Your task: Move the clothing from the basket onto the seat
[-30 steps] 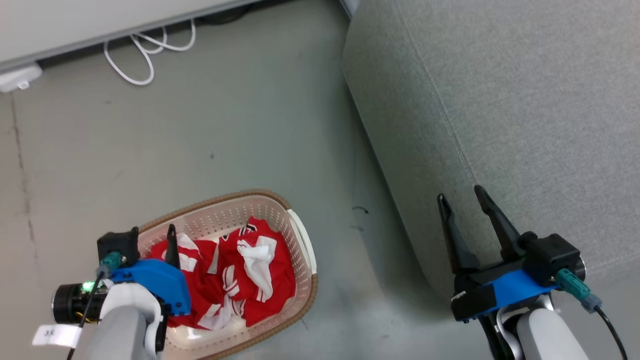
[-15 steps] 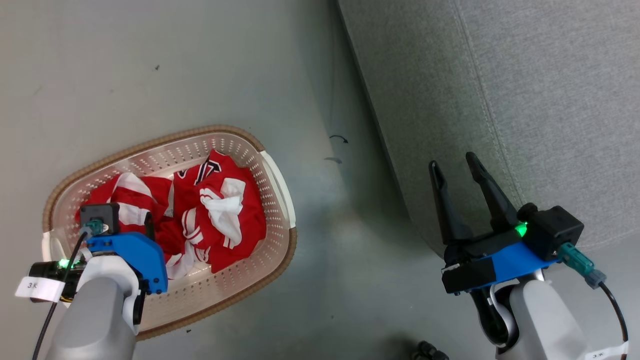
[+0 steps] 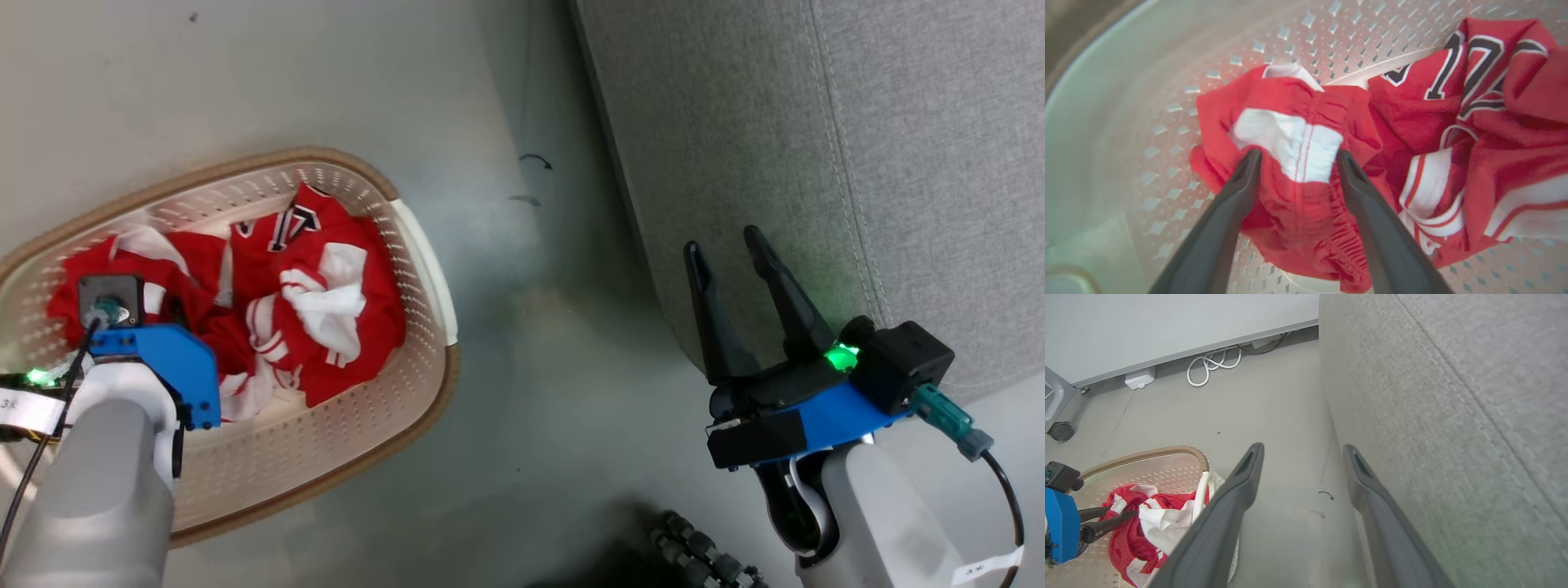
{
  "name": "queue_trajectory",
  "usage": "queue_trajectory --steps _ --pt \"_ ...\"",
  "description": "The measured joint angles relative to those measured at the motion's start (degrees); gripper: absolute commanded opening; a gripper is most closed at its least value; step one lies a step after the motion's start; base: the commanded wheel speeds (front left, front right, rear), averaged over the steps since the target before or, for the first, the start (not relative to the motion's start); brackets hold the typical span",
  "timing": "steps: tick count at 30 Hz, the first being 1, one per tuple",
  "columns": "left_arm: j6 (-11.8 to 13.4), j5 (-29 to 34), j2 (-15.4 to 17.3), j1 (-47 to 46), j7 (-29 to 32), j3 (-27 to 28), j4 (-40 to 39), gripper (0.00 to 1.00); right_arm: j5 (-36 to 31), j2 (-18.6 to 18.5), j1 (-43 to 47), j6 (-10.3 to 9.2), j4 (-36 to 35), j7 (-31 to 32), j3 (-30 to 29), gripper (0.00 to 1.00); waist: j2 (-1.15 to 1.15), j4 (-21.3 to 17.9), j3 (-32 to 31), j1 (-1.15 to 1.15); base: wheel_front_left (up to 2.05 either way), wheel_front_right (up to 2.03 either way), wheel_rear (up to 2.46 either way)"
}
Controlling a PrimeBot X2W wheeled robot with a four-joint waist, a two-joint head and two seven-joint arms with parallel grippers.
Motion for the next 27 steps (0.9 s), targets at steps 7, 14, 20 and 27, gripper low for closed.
queue_trajectory --steps 7,14,20,27 --pt "0.29 0.03 0.56 -0.62 2.03 -0.74 0.57 0.00 2.21 -0.01 -0.66 0.00 -0.18 0.00 1.36 1.00 0.00 -1.55 2.02 0.00 0.00 0.00 0.00" --pt "0.29 -0.58 0.49 -0.58 2.32 -1.10 0.09 0.00 2.37 -0.01 -0.98 0.00 -0.05 0.00 1.11 1.00 0.00 -1.61 1.84 0.00 0.00 0.00 0.00" --pt "0.27 -1.19 0.12 -0.53 2.54 -1.35 -0.48 0.00 2.20 0.00 -1.13 0.00 -0.04 0.00 1.00 1.00 0.00 -0.95 1.43 0.00 0.00 0.00 0.00" --pt "0.12 -2.24 -0.96 0.13 2.56 -1.65 -0.59 0.00 1.40 0.00 -1.32 0.00 0.48 0.00 0.46 1.00 0.00 -0.23 -0.23 0.00 0.00 0.00 0.00"
